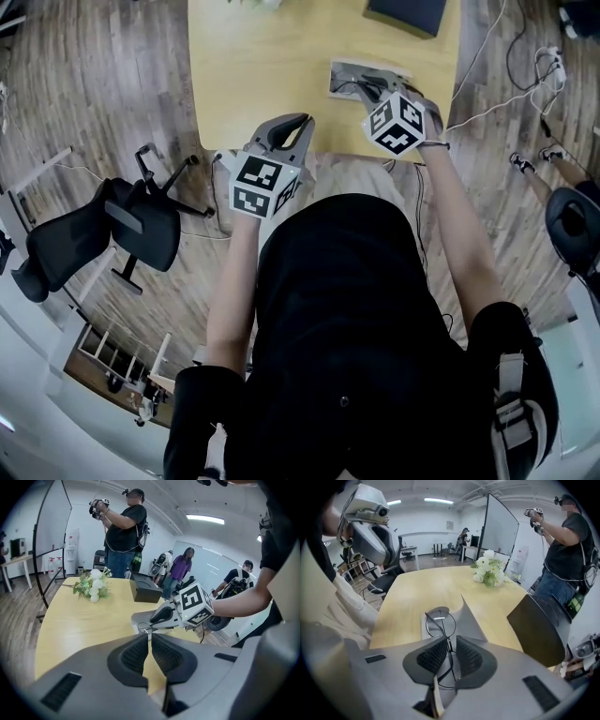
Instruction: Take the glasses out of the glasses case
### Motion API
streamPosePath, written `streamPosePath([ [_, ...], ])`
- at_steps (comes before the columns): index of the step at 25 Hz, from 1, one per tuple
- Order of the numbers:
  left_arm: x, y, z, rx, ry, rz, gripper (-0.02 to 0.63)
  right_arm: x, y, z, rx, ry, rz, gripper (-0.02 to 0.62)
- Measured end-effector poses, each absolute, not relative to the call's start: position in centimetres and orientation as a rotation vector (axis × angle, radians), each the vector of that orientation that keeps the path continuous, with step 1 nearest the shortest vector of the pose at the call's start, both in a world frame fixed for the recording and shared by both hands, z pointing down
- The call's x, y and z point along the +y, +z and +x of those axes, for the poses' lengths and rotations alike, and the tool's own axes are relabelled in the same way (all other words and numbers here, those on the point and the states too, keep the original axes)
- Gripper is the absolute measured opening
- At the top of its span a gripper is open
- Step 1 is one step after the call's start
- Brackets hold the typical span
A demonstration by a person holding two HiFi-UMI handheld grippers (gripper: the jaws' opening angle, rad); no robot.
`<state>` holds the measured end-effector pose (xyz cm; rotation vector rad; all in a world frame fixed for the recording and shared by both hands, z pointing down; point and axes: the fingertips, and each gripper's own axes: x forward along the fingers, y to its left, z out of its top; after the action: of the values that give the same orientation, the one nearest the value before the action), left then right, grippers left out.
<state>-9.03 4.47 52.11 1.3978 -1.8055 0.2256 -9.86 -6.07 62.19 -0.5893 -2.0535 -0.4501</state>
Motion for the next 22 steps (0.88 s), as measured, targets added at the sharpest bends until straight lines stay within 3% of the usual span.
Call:
streamPosePath([
  [22, 7.1, 49.4, -8.6, -1.861, 0.257, 1.425, 0.040, -5.9, 61.5, -9.3, -2.034, -0.515, -0.566, 0.028],
])
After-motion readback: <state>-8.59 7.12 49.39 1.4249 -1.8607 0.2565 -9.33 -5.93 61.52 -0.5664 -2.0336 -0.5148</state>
